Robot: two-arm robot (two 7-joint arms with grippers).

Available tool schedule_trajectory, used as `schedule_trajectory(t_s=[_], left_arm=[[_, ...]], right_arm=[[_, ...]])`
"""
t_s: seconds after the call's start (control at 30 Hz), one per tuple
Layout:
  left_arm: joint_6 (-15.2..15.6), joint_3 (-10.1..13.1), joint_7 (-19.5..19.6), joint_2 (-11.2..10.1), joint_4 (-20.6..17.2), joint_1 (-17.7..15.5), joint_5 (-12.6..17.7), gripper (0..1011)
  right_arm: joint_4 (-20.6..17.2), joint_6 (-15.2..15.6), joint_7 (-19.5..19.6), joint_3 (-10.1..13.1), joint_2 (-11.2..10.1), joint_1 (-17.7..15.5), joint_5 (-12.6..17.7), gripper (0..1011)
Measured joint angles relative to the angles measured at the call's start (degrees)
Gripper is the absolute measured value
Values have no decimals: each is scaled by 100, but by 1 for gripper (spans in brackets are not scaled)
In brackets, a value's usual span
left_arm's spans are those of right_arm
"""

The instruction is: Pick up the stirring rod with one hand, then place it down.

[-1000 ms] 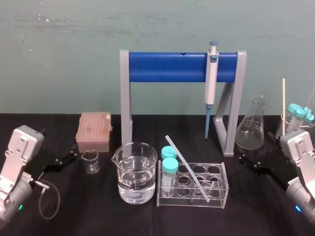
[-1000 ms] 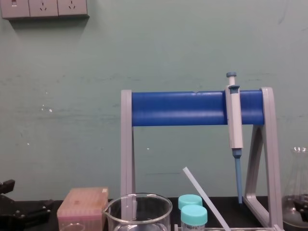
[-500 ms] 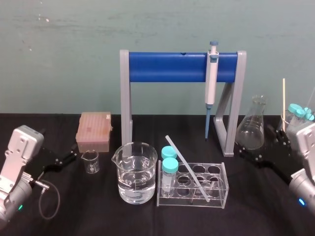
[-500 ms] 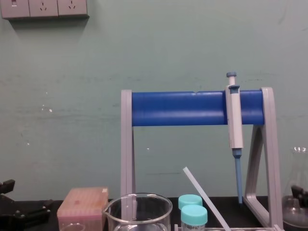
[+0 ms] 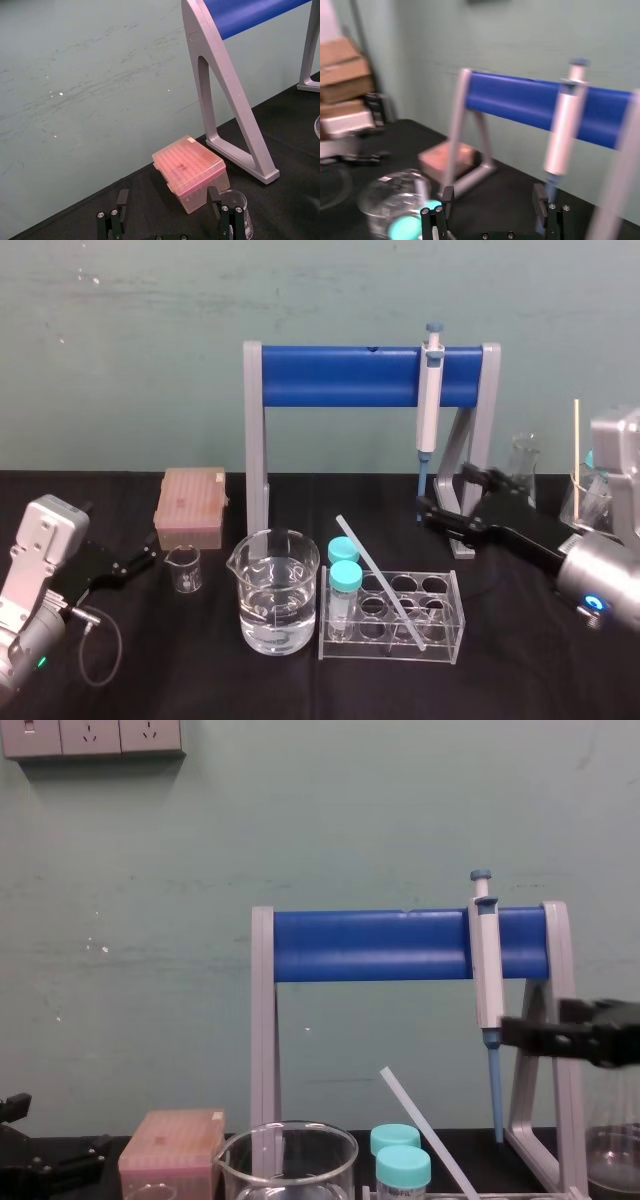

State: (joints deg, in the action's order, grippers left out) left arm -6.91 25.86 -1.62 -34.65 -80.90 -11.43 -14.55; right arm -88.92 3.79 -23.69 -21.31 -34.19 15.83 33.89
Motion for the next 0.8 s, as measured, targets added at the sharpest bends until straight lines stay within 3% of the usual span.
schedule_trajectory(t_s=[0.2,0.4,0.63,0.8], left_arm=[[0,0,0,0,0,0,0,1000],[0,0,0,0,0,0,0,1000],[0,0,0,0,0,0,0,1000],[0,0,0,0,0,0,0,1000]], right_arm=[[33,269,-571,-208,112,349,101,1003],[193,416,-1036,-614,172,743,0,1003],[408,582,-1170,-971,208,1024,-256,1003],[565,648,-1173,-1106,266,1140,-383,1003]])
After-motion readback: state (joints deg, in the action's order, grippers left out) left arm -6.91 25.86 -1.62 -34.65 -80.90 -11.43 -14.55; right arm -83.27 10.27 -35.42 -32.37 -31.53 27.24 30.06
